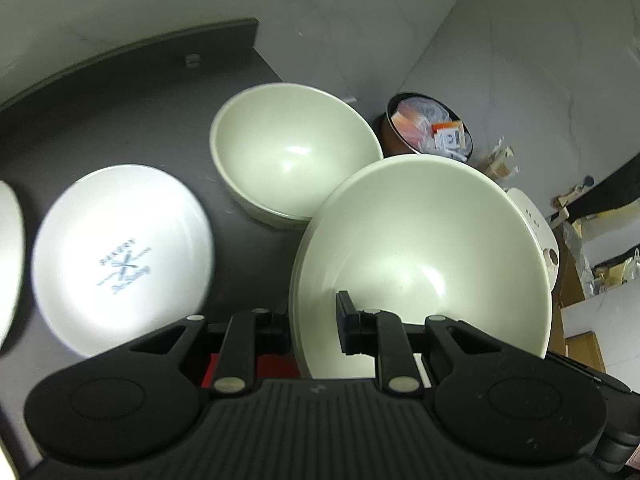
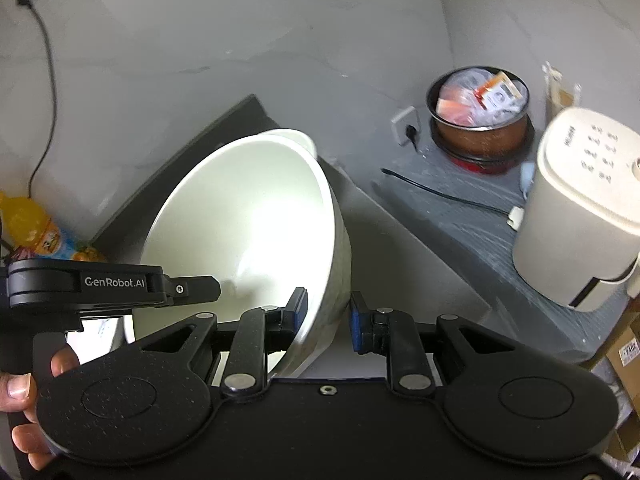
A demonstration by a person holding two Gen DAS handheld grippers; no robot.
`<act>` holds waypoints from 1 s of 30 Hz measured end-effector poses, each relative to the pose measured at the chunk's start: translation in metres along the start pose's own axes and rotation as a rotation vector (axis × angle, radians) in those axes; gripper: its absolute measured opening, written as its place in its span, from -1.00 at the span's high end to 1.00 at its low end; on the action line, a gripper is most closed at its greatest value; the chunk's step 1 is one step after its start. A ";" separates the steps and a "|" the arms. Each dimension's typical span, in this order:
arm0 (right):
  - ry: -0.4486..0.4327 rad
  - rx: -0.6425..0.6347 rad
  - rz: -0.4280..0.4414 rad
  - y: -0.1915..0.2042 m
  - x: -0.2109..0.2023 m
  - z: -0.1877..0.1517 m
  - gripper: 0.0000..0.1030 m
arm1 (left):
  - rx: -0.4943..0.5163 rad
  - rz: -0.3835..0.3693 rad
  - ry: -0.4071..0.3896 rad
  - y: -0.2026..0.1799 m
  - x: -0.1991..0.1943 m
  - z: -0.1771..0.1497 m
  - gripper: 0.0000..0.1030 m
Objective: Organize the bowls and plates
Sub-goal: 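Lift the cream bowl and carry it over the red bowl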
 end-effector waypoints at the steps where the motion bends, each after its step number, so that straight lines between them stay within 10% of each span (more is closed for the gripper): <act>1: -0.004 -0.006 0.002 0.003 -0.002 -0.001 0.57 | -0.002 0.002 -0.009 0.002 -0.005 -0.001 0.61; 30: 0.012 -0.131 0.042 0.071 -0.042 -0.063 0.57 | -0.090 0.002 -0.059 0.073 -0.094 -0.064 0.61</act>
Point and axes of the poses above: each gripper's, at about its wrist camera, not at the fingertips, and x roughly the way its jaws point, y to its left, z to its top, the point moved 4 cm from there along x, roughly the way its jaws point, and after that the axes turned 13 degrees about -z, right-handed, at the moved point
